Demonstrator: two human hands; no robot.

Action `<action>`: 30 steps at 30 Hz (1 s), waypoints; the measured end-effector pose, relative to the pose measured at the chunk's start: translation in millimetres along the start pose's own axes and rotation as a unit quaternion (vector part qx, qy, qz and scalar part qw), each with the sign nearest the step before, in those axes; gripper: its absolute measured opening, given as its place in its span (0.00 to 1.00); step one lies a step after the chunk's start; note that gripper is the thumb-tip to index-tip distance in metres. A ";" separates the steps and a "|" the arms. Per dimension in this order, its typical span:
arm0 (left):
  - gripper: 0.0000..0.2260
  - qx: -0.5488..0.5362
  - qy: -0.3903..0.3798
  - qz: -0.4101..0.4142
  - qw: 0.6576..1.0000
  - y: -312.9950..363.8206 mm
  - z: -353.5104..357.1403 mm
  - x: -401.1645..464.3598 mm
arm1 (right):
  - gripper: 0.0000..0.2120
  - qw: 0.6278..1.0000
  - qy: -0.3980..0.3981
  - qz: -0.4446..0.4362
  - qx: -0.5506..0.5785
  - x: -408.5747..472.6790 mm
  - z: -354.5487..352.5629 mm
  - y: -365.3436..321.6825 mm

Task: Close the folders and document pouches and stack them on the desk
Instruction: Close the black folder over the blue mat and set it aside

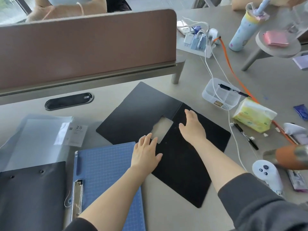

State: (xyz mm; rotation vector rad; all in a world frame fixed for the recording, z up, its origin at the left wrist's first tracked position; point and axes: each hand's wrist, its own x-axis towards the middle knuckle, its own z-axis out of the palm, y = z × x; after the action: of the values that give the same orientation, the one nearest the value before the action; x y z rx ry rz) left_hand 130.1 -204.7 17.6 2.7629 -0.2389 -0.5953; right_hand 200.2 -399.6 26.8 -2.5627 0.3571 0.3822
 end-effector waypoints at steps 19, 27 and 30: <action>0.20 -0.006 0.007 -0.044 0.999 33.5 4.0 28.0 | 0.25 0.999 0.010 -0.003 0.032 49.9 -10.5 11.0; 0.15 -0.037 0.023 -0.054 0.998 35.4 7.6 27.0 | 0.21 0.998 0.050 0.027 0.040 51.9 -15.8 12.3; 0.15 -0.045 0.026 -0.049 0.997 38.5 6.2 24.7 | 0.21 0.996 0.067 0.039 0.050 50.2 -19.6 13.1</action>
State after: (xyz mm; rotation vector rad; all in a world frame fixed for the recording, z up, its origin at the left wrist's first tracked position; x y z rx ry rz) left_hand 145.9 -248.0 15.7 2.7116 -0.0637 -0.5442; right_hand 246.3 -429.7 20.2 -2.4886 0.5129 0.2159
